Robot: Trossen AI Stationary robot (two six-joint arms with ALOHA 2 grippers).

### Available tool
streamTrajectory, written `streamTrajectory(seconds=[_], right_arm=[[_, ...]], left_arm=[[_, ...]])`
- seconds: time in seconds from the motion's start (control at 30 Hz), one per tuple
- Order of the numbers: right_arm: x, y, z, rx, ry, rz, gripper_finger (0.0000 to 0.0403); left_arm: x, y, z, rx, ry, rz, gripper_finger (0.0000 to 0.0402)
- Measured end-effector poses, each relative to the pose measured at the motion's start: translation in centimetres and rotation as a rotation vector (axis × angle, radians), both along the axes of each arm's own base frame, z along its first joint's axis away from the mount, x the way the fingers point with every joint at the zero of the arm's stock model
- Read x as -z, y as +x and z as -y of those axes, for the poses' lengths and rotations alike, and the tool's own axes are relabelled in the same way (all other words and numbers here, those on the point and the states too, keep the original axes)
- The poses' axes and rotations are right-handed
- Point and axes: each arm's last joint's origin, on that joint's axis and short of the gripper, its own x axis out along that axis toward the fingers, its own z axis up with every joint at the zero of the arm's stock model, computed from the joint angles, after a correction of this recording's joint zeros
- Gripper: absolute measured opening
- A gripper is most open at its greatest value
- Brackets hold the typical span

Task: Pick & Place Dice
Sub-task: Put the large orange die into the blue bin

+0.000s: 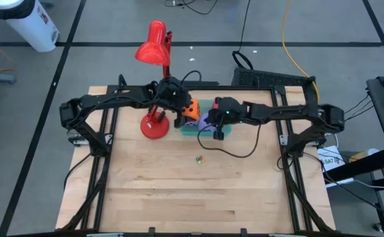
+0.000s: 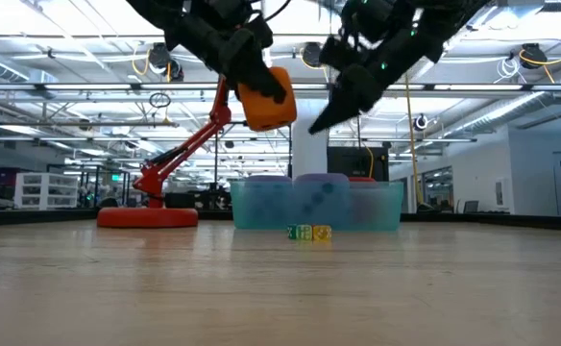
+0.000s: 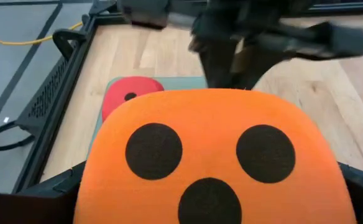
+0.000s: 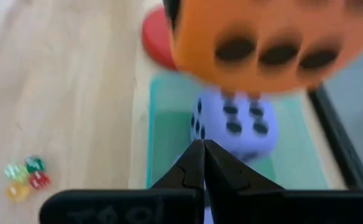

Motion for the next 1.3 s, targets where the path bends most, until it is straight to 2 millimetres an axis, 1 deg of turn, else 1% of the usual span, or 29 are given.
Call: streamTrajectory(seconds=[0.1,0.27,0.4,0.5,0.57,0.7,0.83,0.97,1.3], right_arm=[[-1.3,-0.2,-1.1,-0.038,-0.02,0.051,0.0],[-2.5,-0.3,-2.8,-0.109,-0.056,0.108,0.0],[-3.3,0.2,-3.3,-0.113,-0.111,0.191,0.0],[-3.6,0.3,-3.0,-0.064,-0.153,0.212,0.0],[-3.4,0.4,-2.5,-0.029,-0.165,0.202,0.0],[-3.2,0.2,-1.5,0.001,-0.147,0.186,0.0],[-2.5,0.4,-0.8,0.023,-0.136,0.163,0.0],[-2.0,0.6,-0.3,0.038,-0.129,0.146,0.0],[-1.7,0.5,0.2,0.075,-0.133,0.121,0.0]], left_arm=[[-0.1,0.1,0.0,-0.01,-0.01,0.011,0.04],[-0.1,0.3,-0.1,-0.014,-0.01,0.028,0.04],[0.2,0.7,0.1,-0.005,-0.009,0.033,0.04],[0.8,1.1,0.2,0.002,-0.013,0.024,0.04],[1.1,1.4,0.4,0.003,-0.004,0.016,0.04],[1.6,2.0,0.9,0.026,0.033,0.01,0.04],[1.7,2.1,1.2,0.055,0.051,0.013,0.04],[1.7,2.3,1.5,0.098,0.029,0.027,0.04],[1.7,2.3,1.6,0.09,0.014,0.03,0.04]])
